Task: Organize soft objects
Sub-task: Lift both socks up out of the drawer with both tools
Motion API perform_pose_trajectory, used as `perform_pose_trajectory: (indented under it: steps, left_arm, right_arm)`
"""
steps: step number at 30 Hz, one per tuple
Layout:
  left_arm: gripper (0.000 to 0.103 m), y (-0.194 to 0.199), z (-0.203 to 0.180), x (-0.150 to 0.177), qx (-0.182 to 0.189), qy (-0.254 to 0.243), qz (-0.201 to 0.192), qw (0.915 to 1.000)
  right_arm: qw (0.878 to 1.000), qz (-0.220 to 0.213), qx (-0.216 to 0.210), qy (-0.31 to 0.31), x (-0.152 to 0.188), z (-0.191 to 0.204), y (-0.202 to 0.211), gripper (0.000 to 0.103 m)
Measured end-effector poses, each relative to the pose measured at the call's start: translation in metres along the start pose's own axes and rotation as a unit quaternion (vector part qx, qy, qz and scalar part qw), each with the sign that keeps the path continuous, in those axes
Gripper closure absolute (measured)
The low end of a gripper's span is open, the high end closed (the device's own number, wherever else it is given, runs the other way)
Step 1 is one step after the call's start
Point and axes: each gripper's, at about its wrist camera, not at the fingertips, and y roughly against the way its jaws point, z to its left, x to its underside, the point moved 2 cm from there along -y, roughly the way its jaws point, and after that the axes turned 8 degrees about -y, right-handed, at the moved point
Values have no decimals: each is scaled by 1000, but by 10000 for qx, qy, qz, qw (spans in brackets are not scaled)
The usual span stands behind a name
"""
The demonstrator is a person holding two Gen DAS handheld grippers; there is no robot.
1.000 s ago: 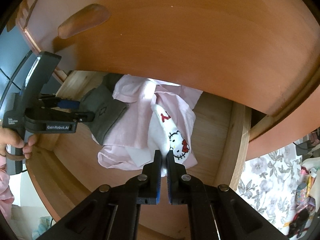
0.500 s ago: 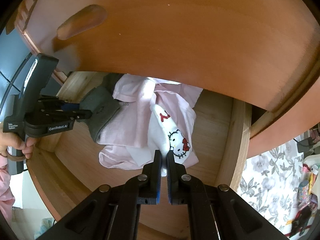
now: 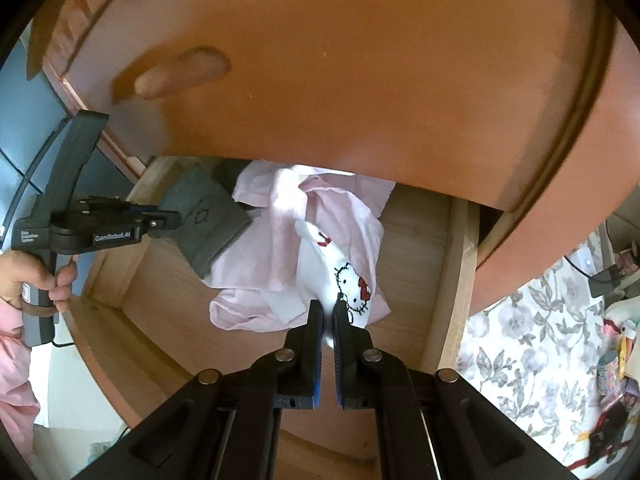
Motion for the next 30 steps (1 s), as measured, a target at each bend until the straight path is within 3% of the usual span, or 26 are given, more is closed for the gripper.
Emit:
perform_pose_trajectory:
  steps: [11,18,24,30]
  left_arm:
    - [87,45,13,34,255,257,-713,9968]
    - [87,76,14,69,443,417,-1155,9914]
    - [87,97,22,96,591,548,-1390,9870]
    - [87,112,27,114,711,693,-1524,9833]
  right_arm:
    - [9990,-254,-346,-113,14,13,27,98]
    - [9955,-341,-794,-379,31,18,40,98]
    - [9882,-478,-1279,-698,38,19,54,99]
    - [9831,-762,-1451,-813,36,23,76,99]
